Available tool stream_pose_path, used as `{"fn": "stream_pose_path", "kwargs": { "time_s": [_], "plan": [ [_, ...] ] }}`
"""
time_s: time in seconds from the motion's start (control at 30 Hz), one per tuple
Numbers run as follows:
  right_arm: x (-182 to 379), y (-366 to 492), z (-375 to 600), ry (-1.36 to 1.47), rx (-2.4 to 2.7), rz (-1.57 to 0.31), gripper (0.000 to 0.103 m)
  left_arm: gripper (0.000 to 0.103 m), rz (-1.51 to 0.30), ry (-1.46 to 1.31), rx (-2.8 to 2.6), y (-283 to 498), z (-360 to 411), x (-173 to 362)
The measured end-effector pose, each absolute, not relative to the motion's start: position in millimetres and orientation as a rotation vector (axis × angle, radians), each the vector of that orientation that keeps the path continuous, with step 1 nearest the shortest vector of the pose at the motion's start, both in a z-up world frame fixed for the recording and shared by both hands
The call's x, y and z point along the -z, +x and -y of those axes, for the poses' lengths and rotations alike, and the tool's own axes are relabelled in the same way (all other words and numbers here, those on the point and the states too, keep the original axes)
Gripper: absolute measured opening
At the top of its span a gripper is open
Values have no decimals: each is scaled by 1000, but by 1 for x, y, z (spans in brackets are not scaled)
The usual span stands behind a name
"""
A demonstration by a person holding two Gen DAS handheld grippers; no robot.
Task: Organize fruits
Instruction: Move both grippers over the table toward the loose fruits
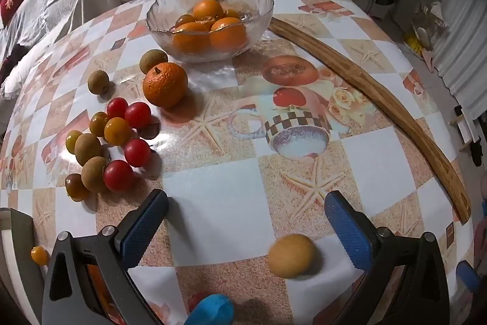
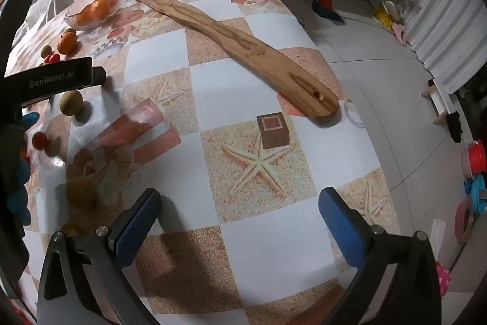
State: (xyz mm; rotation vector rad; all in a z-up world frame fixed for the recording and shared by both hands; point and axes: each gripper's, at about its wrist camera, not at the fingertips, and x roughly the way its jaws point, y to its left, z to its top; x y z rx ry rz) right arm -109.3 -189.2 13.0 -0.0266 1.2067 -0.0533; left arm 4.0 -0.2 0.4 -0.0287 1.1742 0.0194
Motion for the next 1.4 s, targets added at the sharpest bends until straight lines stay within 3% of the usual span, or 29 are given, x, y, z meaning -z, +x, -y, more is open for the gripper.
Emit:
{"fn": "stream_pose_path", "kwargs": {
  "time_s": [0.37, 0.7, 1.07, 1.4],
  "plan": [
    [-17, -103, 185, -89, 39, -1252, 103, 103, -1207, -16, 23, 7, -2, -5],
    [-47, -96, 168, -13, -8, -1266, 103, 103, -1048, 0, 2, -51, -57, -90],
    [-69, -89, 116, 7, -129, -1312, 103, 103, -1234, -55, -133, -125, -122, -90],
    [-73, -89, 90, -28, -181, -1353, 103, 103, -1291, -107, -156, -126, -130, -85]
  ]
}}
